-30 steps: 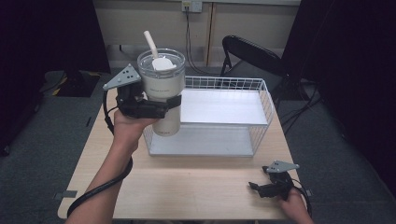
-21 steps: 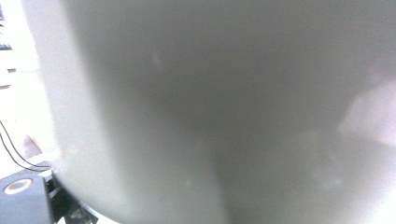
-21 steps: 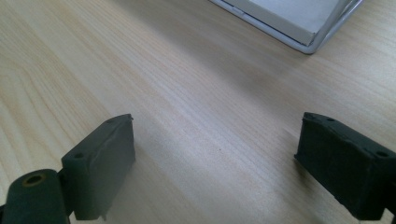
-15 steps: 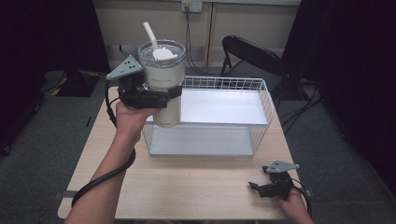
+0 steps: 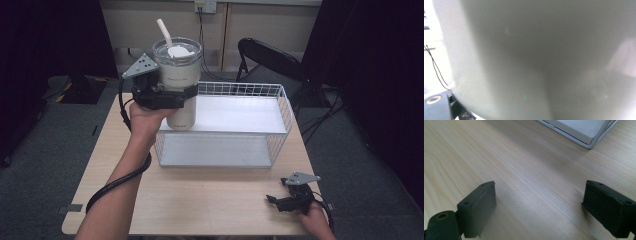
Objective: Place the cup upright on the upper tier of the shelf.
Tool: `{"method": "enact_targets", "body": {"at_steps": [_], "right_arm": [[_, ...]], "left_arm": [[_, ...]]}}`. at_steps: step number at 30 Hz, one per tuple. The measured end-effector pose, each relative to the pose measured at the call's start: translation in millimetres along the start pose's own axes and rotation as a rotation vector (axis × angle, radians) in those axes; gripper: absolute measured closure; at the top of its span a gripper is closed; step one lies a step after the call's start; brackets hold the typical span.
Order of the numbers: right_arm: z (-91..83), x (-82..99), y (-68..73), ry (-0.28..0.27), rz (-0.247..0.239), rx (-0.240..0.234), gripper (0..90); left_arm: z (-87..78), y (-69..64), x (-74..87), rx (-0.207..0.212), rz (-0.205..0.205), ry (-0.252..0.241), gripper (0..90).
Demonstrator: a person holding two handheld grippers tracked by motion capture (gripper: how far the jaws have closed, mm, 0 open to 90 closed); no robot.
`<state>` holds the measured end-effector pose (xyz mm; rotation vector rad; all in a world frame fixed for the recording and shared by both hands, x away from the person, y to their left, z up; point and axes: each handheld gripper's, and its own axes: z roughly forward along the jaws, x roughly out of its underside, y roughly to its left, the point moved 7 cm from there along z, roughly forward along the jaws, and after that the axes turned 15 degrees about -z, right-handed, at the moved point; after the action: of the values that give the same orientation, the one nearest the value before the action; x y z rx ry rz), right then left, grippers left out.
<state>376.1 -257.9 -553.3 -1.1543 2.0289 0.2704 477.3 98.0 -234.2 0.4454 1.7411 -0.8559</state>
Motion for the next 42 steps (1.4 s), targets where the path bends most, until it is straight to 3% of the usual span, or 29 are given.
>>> {"method": "enact_targets", "body": {"at_steps": [20, 32, 42], "right_arm": [[-0.3, 0.2, 0.5, 0.002, 0.002, -0.003, 10.7], [-0.3, 0.2, 0.3, 0.001, 0.0, -0.002, 10.8], [-0.3, 0.3, 0.1, 0.0, -0.002, -0.002, 10.8]], "left_arm": [[24.0, 15.7, -0.2, -0.055, -0.005, -0.015, 7.2], [36.5, 20.0, 0.2, -0.087, 0.01, -0.018, 7.2], [48.3, 19.1, 2.9, -0.088, 0.019, -0.027, 7.2]]}}
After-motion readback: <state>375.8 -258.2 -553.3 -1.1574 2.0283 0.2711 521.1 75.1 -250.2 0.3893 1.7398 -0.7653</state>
